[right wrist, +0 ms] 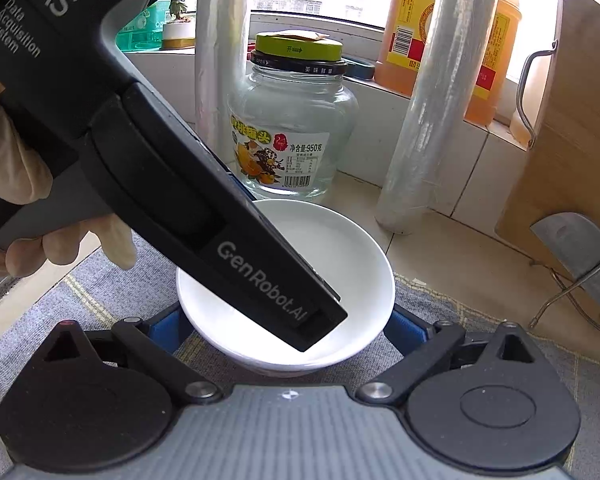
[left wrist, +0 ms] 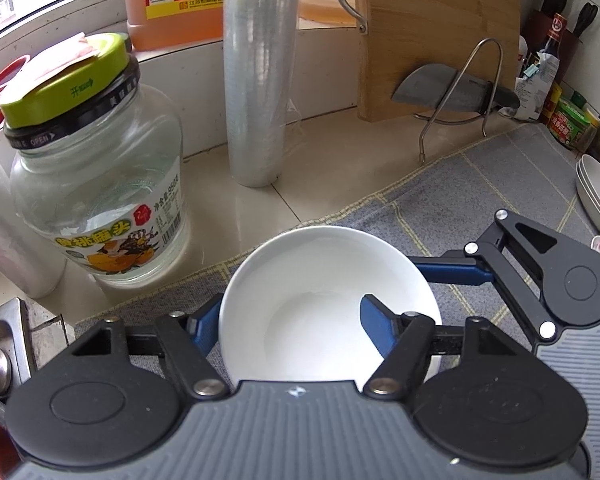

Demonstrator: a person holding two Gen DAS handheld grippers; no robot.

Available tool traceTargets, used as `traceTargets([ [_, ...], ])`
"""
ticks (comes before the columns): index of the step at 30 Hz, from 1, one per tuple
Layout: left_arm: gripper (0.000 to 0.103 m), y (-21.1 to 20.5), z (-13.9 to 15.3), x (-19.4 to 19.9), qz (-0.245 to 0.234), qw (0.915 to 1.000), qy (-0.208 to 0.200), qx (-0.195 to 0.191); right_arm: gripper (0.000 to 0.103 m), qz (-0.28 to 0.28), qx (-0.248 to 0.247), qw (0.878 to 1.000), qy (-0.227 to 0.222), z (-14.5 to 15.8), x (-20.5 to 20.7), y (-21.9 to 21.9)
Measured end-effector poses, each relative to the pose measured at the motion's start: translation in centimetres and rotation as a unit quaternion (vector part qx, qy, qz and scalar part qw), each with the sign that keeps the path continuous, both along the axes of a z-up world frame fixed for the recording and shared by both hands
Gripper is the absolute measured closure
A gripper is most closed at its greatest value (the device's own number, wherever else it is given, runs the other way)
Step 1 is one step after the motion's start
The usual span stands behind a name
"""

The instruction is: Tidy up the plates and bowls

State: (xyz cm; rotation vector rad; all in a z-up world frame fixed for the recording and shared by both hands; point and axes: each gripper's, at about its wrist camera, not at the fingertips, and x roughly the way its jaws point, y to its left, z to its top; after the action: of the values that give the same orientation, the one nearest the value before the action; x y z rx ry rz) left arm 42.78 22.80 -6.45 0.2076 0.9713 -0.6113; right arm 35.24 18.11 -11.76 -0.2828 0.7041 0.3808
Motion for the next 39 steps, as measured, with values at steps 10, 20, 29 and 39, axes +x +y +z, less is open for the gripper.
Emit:
traceTargets([
  [10,0.034,0.0,0.0,0.0,-0.004,1.0000,0.000,-0.002,0.002,0.000,0.001,1.000,0.001,0.0,0.2,0.0],
  [20,0.034,0.2,0.3,-0.4,-0.005,1.0000,0.002,-0.007,0.002,0.001,-0.001,1.000,0.001,0.0,0.0,-0.1],
  [29,0.034,-0.1,1.5,-1.8,-0.011,0.9999,0.003,-0.004,0.002,0.002,0.003,1.000,0.003,1.2,-1.1,-0.3],
  [39,0.034,-1.4,3.7,-3.9,-0.025,0.9997,0.000,-0.008,0.002,-0.007,0.011,1.000,0.002,3.8,-3.8,-1.6],
])
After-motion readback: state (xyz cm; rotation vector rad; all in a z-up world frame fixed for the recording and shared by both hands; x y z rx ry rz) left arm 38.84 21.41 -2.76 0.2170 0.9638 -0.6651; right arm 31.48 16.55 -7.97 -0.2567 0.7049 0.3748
